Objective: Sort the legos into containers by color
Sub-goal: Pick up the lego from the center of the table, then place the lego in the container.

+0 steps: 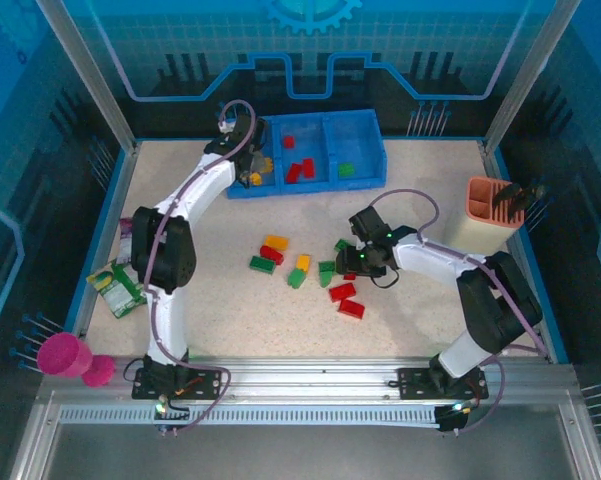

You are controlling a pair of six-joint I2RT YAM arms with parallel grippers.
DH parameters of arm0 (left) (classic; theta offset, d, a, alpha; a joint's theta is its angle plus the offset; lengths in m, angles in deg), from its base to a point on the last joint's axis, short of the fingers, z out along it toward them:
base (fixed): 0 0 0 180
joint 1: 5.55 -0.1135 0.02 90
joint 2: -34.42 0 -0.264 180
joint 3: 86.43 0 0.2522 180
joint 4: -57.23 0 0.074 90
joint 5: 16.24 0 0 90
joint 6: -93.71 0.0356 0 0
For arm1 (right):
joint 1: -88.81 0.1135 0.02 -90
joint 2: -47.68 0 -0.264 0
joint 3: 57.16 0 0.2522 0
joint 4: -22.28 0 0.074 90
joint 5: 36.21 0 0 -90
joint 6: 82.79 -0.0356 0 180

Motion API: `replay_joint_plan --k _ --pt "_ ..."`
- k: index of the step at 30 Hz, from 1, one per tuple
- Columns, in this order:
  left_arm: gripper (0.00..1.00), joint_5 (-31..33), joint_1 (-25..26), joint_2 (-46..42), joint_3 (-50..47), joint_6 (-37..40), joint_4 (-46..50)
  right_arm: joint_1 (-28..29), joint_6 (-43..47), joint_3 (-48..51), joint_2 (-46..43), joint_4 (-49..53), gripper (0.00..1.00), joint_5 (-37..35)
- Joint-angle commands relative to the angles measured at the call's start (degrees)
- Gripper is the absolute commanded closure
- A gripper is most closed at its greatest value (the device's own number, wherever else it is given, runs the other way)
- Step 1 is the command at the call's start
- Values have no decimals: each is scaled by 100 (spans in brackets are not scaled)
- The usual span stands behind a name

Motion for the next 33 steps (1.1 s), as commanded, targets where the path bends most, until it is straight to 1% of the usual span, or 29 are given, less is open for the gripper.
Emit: replay_joint_plan --k 1,6,9,14,16,19,21,22,28,30,33 --pt "72 -25 -113 281 453 181 -53 85 -23 -165 184 105 48 -236" --pt "71 -52 -151 581 817 274 -21 81 52 -177 364 71 59 -386" --pt "71 -28 -160 699 956 321 13 81 121 -221 481 83 60 -477" --pt "68 14 -185 955 1226 386 150 79 270 -335 700 72 58 -519" --pt "66 16 -203 1066 1298 392 190 74 326 -392 786 91 60 -532" --pt "63 -18 -247 1217 1389 371 222 75 373 -420 799 117 68 -523" --pt "61 -32 -257 1331 1492 383 259 76 405 -420 707 188 73 -506" --pt "60 -43 -263 1370 1537 394 285 76 429 -420 650 237 74 -507" --pt "46 -121 -265 1471 1720 412 304 131 787 -637 -138 976 78 -438" --pt "41 -139 -265 1412 1778 418 341 168 989 -885 -438 1306 79 -468" --pt "38 -285 -257 1116 1759 427 296 191 1305 -1436 -629 1599 79 -538"
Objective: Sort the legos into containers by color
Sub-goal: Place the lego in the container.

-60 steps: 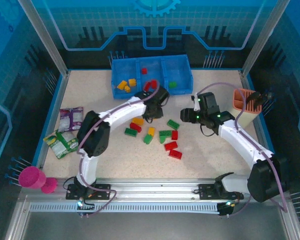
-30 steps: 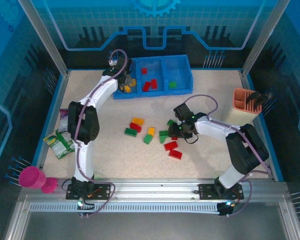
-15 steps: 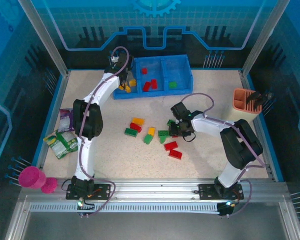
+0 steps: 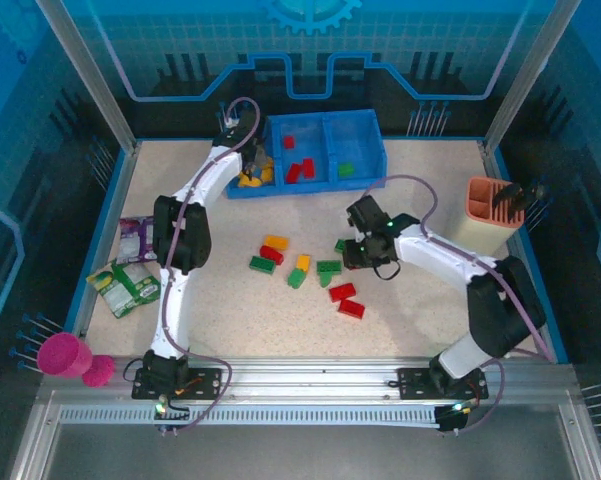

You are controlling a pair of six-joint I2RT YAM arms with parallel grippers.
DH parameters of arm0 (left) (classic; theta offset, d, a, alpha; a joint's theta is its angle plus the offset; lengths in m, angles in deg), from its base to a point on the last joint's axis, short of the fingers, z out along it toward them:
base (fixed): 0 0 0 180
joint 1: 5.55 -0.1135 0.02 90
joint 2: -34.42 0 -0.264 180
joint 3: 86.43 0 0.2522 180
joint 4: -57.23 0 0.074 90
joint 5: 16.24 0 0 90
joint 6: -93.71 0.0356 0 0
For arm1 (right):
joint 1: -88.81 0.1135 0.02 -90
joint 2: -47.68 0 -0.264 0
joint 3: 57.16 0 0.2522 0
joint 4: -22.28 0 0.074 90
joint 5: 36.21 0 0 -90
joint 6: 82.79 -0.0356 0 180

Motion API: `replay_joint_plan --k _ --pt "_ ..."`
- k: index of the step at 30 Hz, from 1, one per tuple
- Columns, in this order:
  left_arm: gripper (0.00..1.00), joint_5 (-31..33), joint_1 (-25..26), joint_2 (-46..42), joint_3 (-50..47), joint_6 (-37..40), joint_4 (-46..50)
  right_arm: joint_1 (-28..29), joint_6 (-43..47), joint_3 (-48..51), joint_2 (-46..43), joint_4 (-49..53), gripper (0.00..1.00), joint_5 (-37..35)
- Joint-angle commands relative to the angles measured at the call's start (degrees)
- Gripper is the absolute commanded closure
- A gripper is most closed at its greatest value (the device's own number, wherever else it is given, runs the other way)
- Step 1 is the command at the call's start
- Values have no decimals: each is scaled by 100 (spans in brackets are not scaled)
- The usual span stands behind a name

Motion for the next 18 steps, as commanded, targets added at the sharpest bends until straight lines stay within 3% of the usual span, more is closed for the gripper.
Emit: replay_joint_plan --k 1,6,12,18 --pt "37 -237 -19 -457 177 60 78 97 540 -763 -284 519 78 -113" --pt "34 -656 58 -1358 -299 330 -6 65 1255 -2039 469 284 78 -423" --pt "32 -393 140 -3057 -2476 460 -618 -2 1948 -3847 1931 -367 78 -520" --pt "30 -330 140 -4331 -3721 459 -419 -32 2105 -5727 3571 -29 77 -314"
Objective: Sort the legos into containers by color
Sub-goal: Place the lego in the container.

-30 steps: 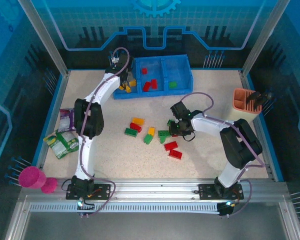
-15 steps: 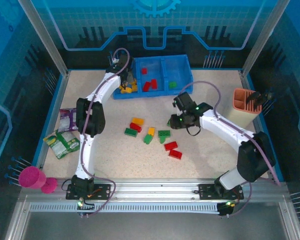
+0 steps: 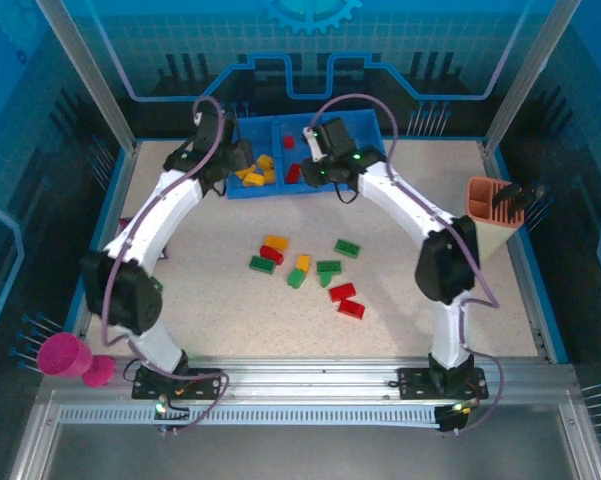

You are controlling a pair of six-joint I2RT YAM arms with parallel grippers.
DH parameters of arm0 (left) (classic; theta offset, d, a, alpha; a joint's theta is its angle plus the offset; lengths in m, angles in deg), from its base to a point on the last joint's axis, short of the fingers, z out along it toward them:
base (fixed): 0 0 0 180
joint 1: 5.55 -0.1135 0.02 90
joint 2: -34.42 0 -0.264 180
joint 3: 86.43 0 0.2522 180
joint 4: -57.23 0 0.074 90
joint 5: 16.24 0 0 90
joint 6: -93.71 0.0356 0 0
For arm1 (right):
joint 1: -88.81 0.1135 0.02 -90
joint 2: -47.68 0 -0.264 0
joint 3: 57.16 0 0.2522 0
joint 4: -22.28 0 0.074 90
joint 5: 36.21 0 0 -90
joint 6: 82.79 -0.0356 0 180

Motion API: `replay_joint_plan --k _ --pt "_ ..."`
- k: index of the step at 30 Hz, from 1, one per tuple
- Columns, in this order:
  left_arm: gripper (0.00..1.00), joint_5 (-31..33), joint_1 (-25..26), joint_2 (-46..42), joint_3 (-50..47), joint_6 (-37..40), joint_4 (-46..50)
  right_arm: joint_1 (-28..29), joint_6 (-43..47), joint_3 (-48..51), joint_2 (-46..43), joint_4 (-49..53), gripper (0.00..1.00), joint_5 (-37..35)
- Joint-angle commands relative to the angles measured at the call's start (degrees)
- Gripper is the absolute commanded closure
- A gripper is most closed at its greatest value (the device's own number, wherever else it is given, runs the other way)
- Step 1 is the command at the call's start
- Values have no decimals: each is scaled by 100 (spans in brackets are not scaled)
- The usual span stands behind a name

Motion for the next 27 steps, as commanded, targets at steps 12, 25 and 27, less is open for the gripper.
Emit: replay_joint_plan --k 12,25,27 --pt "30 -235 39 -1217 -1005 91 634 -57 555 -2543 2488 245 75 -34" --pt "29 -266 64 -1347 -1395 -92 626 -82 940 -2151 2106 49 49 179" --pt "29 -271 68 -1304 -1349 -72 599 -46 1066 -1896 1825 -9 42 364"
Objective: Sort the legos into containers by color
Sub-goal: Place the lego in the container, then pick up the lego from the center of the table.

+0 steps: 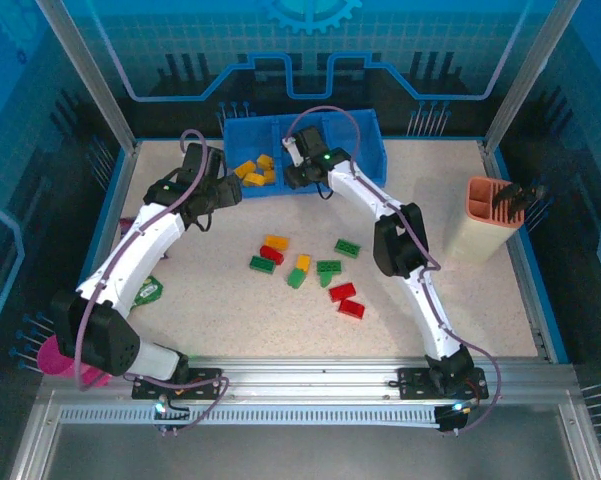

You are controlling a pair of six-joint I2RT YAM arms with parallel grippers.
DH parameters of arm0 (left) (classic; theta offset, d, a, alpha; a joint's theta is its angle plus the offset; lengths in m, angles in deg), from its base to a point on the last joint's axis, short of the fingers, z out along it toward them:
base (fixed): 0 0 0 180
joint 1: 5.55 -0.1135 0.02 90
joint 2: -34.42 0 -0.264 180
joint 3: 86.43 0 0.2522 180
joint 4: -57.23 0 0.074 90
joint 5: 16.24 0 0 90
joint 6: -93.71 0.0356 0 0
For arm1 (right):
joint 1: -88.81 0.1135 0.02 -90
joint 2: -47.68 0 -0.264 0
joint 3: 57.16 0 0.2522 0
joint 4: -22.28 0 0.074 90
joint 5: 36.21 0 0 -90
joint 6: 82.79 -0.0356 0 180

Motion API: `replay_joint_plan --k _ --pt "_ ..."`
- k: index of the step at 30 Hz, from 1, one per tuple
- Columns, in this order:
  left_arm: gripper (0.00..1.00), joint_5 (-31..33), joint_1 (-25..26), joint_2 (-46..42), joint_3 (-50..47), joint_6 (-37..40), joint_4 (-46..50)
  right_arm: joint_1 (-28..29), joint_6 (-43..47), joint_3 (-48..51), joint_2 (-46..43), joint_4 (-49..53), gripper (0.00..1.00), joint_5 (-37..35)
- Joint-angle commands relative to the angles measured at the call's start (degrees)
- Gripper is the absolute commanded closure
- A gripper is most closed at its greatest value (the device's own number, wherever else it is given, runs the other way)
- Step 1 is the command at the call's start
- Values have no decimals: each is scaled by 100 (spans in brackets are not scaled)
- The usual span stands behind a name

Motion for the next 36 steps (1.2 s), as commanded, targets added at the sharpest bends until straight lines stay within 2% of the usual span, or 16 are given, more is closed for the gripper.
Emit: replay_joint_plan --k 1,4,6,11,17,26,36 --pt "29 -125 29 -52 47 -31 3 78 278 418 -781 -172 38 294" --pt "28 -131 29 -13 123 18 -10 246 478 842 -1275 -227 34 248" --pt "28 -94 20 -43 143 73 -24 365 669 1269 -1608 -326 36 398" --pt "26 -97 -49 -224 202 208 91 777 1643 2412 -2319 -514 39 1878" --pt "20 -99 -249 -619 191 216 419 1499 2380 2738 -2376 -75 43 2492" --pt "16 -103 -458 -1194 -150 285 539 2046 2495 2545 -1844 326 44 2194" --pt "14 -267 -696 -1537 -425 238 411 2133 2238 2405 -1284 543 44 1654"
